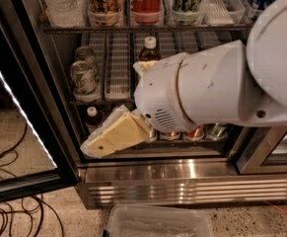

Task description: Pick orange can from top shelf of fridge

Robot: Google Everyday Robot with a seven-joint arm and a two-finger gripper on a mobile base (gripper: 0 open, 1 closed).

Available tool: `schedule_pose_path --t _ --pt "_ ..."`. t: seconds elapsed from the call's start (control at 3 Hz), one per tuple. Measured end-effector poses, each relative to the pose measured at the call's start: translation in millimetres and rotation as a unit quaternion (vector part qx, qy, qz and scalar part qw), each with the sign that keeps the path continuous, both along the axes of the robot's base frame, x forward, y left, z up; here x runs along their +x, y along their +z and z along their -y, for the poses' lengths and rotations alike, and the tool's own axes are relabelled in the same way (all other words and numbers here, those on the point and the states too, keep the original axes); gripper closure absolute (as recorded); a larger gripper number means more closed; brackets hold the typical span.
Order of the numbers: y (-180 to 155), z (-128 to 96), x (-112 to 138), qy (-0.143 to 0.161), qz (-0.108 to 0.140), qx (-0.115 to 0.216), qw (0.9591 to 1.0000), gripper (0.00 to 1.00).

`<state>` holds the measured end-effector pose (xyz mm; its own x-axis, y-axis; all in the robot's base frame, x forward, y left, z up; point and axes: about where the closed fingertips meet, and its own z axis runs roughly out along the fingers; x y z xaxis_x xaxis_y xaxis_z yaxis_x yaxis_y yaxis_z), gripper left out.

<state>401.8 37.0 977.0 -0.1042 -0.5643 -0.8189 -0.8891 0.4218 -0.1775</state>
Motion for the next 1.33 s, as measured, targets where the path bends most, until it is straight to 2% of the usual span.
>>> schedule_pose_path --t 0.33,0.67,1.0,1.33 --pt "1 0 -1 0.001 0.001 -0.002 1.0 0.0" --pt "0 -11 4 -0.013 0.013 0.018 0.9997 0.0" --pt "-1 -28 23 -0.05 0.034 0.043 0.9972 0.0" --pt "14 -19 46 -0.114 0.075 0.06 0.9888 0.0"
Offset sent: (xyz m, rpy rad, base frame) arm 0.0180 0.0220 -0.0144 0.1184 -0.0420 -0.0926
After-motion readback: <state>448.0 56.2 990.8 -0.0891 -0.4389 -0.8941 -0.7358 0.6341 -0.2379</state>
